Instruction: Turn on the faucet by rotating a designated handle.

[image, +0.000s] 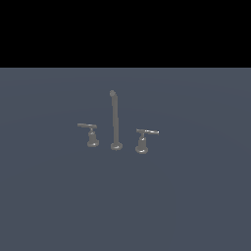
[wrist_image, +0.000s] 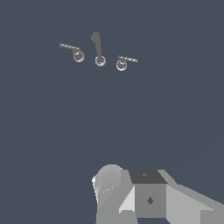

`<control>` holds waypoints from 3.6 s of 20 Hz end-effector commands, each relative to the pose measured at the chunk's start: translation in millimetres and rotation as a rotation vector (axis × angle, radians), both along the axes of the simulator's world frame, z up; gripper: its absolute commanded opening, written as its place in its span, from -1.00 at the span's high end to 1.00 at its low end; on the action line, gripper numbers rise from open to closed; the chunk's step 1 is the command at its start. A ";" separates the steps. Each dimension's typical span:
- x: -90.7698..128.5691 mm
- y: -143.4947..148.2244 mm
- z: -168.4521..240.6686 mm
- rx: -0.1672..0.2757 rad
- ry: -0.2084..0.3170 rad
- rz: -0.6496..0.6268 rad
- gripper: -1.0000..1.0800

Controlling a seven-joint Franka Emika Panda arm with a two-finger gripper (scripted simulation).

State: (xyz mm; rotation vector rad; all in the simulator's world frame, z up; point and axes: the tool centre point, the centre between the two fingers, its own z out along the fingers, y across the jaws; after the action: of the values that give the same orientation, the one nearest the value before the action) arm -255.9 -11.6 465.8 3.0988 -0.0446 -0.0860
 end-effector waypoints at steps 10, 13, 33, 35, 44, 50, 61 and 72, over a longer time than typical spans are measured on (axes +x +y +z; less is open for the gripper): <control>6.3 12.4 3.8 0.001 -0.012 -0.006 1.00; 6.2 12.3 3.8 0.001 -0.012 -0.006 1.00; 62.3 39.9 -24.2 0.156 0.045 -0.175 1.00; 75.0 46.4 -32.2 0.183 0.064 -0.220 1.00; 133.4 77.8 -80.4 0.267 0.163 -0.467 1.00; 168.5 97.3 -120.3 0.277 0.225 -0.650 1.00; 222.5 126.3 -204.2 0.215 0.286 -1.003 1.00; 264.7 143.8 -288.6 0.095 0.234 -1.346 1.00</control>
State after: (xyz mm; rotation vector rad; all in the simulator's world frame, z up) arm 3.2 130.1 188.4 2.5205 -1.9806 -0.4881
